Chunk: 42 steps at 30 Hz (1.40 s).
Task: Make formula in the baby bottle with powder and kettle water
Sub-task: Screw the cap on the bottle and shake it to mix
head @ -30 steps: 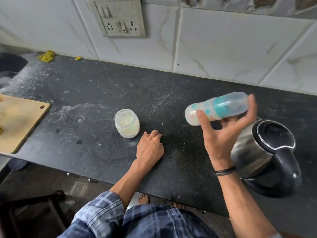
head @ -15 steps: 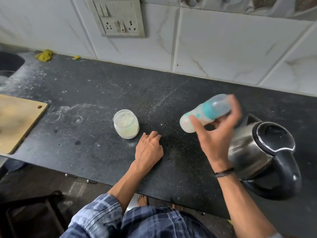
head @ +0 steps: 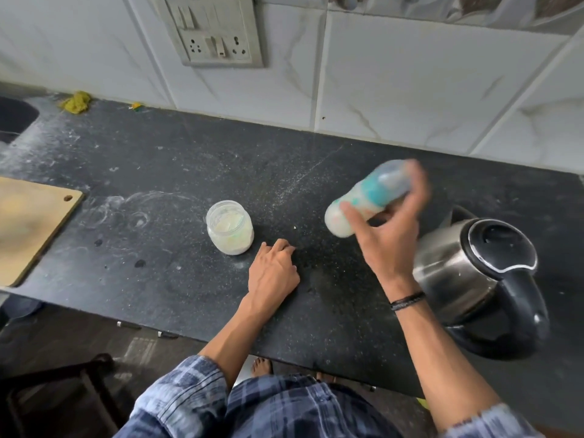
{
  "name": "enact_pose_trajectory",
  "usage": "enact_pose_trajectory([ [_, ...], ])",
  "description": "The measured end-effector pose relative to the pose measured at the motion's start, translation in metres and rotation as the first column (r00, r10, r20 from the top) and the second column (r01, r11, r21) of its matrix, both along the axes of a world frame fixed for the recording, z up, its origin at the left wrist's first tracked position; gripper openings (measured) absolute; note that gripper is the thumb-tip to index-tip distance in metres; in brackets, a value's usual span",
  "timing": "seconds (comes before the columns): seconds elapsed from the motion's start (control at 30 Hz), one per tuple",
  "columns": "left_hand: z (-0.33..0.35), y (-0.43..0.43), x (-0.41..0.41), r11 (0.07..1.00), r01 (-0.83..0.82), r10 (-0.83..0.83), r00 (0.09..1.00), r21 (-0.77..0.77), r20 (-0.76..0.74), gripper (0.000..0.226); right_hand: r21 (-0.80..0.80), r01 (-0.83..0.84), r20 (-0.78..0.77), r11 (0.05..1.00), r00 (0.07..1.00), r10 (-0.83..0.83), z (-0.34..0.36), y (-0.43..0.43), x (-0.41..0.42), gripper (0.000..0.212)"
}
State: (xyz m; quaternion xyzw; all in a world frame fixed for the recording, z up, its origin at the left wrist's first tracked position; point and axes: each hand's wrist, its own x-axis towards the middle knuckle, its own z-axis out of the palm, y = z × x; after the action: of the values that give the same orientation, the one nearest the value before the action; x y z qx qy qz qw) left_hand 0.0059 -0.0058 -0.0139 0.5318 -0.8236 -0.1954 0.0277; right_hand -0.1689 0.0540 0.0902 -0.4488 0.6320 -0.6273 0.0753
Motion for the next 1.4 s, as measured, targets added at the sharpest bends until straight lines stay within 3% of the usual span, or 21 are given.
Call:
enact_pose_trajectory([
  [0.07, 0.001, -0.001, 0.004, 1.000, 0.005, -0.005, 1.000, -0.001, 0.003, 0.048, 0.061, -0.021, -0.005, 0.998, 1.000, 0.021, -0.001, 0.003, 0.001, 0.097],
  [0.2, -0.001, 0.001, 0.004, 1.000, 0.007, -0.007, 1.000, 0.000, -0.008, 0.048, -0.207, 0.022, 0.092, 0.978, 0.996, -0.003, 0.009, 0.010, 0.005, 0.101],
  [0.23, -0.001, 0.001, 0.002, 1.000, 0.007, -0.007, 1.000, -0.001, -0.004, 0.048, -0.186, 0.035, 0.059, 0.982, 0.998, -0.025, 0.006, 0.007, 0.004, 0.103],
  [0.33, 0.001, 0.000, 0.003, 1.000, 0.009, -0.009, 1.000, 0.013, 0.017, 0.048, 0.073, -0.018, -0.014, 0.997, 1.000, 0.019, -0.006, 0.003, 0.003, 0.097],
  [0.37, 0.001, -0.001, 0.005, 1.000, 0.011, -0.011, 1.000, 0.009, 0.014, 0.048, 0.059, -0.017, -0.006, 0.998, 1.000, 0.017, -0.006, 0.005, 0.003, 0.095],
  [0.5, -0.002, 0.001, 0.004, 1.000, 0.021, -0.021, 1.000, -0.007, 0.005, 0.047, -0.223, 0.037, 0.110, 0.974, 0.994, -0.012, 0.010, 0.013, 0.004, 0.101],
  [0.53, -0.003, 0.001, 0.002, 1.000, 0.021, -0.021, 1.000, -0.011, 0.006, 0.048, -0.214, 0.053, 0.089, 0.975, 0.995, -0.035, 0.008, 0.010, 0.002, 0.103],
  [0.63, -0.002, -0.001, 0.003, 1.000, 0.009, -0.009, 1.000, -0.005, 0.017, 0.048, 0.056, -0.007, 0.000, 0.998, 1.000, 0.007, -0.006, 0.003, 0.001, 0.096],
  [0.67, -0.001, -0.001, 0.005, 1.000, 0.014, -0.014, 1.000, -0.004, 0.019, 0.048, 0.074, -0.017, 0.017, 0.997, 1.000, 0.015, -0.009, 0.005, 0.002, 0.096],
  [0.8, -0.001, 0.000, 0.004, 1.000, 0.019, -0.019, 1.000, 0.011, 0.010, 0.049, -0.189, 0.018, 0.122, 0.982, 0.992, 0.006, 0.005, 0.014, 0.007, 0.101],
  [0.97, 0.000, 0.000, 0.004, 1.000, 0.007, -0.007, 1.000, -0.001, 0.006, 0.048, 0.014, -0.021, 0.045, 1.000, 0.999, 0.020, -0.001, 0.008, 0.004, 0.097],
  [1.1, -0.005, 0.000, 0.003, 1.000, 0.012, -0.012, 1.000, -0.009, -0.008, 0.049, -0.244, 0.022, 0.114, 0.969, 0.993, 0.006, 0.017, 0.015, 0.008, 0.100],
  [1.13, -0.006, 0.000, 0.002, 1.000, 0.009, -0.009, 1.000, -0.014, -0.009, 0.049, -0.239, 0.039, 0.097, 0.970, 0.995, -0.016, 0.015, 0.013, 0.007, 0.101],
  [1.23, -0.005, 0.000, 0.003, 1.000, 0.003, -0.003, 1.000, -0.011, -0.003, 0.049, 0.005, -0.013, 0.029, 1.000, 1.000, 0.013, 0.003, 0.004, 0.003, 0.099],
  [1.27, -0.005, -0.001, 0.004, 1.000, 0.004, -0.004, 1.000, -0.011, -0.003, 0.049, 0.021, -0.024, 0.038, 0.999, 0.999, 0.023, 0.002, 0.006, 0.002, 0.096],
  [1.4, -0.007, 0.000, 0.005, 1.000, 0.009, -0.010, 1.000, -0.019, -0.013, 0.048, -0.240, 0.013, 0.124, 0.971, 0.992, 0.017, 0.018, 0.016, 0.007, 0.100],
])
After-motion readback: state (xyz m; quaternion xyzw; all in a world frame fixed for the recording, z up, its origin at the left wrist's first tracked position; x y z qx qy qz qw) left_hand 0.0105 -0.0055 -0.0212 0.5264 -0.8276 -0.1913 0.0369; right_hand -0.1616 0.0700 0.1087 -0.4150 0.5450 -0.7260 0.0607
